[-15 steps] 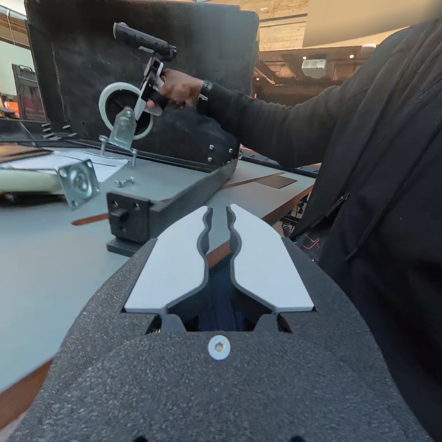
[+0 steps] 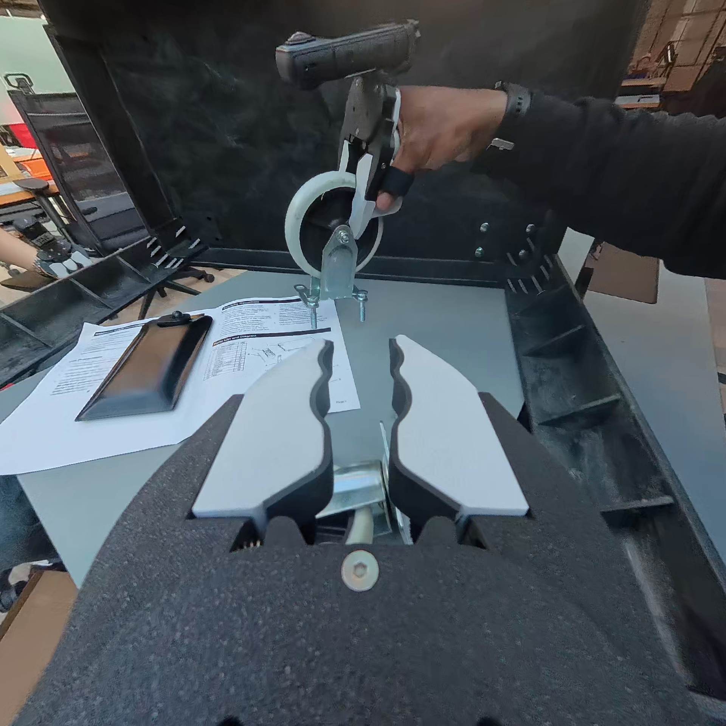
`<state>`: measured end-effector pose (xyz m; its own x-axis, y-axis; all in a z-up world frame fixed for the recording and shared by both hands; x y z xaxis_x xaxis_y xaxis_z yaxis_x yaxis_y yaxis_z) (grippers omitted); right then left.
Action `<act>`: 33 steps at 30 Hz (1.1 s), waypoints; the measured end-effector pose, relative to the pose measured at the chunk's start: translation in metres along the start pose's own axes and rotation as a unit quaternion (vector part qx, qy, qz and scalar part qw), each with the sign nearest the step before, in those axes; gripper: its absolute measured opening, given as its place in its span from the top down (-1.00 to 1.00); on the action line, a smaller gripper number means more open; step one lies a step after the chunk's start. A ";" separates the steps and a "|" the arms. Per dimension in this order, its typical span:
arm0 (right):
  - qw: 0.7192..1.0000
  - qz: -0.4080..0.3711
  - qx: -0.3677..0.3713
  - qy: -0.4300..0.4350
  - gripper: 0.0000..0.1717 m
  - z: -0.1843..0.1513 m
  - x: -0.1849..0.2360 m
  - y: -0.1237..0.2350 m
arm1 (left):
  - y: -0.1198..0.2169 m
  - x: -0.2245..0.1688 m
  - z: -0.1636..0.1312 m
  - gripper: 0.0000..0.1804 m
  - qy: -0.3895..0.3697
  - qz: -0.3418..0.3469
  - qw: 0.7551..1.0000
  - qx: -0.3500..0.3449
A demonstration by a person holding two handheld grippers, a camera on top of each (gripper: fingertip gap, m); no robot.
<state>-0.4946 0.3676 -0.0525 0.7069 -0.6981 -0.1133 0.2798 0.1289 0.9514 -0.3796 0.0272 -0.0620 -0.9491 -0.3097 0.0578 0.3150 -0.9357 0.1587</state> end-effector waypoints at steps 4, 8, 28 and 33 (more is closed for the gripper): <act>1.000 0.005 0.005 -0.009 0.67 0.010 -0.010 -0.006 | -0.065 0.034 -0.008 0.68 0.016 -0.015 0.999 0.041; 1.000 0.019 0.007 -0.022 0.66 0.022 -0.018 -0.012 | -0.120 0.062 -0.018 0.68 0.035 -0.007 0.995 0.091; 0.997 -0.005 0.047 -0.058 0.67 0.063 -0.064 -0.051 | -0.109 0.048 -0.035 0.66 0.028 0.017 0.992 0.120; 0.996 -0.004 0.057 -0.063 0.67 0.060 -0.065 -0.060 | -0.088 0.030 -0.039 0.67 0.043 0.014 0.994 0.102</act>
<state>-0.5964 0.3627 -0.0851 0.6156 -0.7828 -0.0910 0.2041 0.0468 0.9778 -0.4360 0.0932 -0.1129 -0.9340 -0.3569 -0.0178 0.3279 -0.8757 0.3545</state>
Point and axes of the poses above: each gripper's, where its closed fingertips meet, y back along the fingers, z out of its top, x = y × z across the jaws, the point moved 8 cm from there along y, back along the fingers
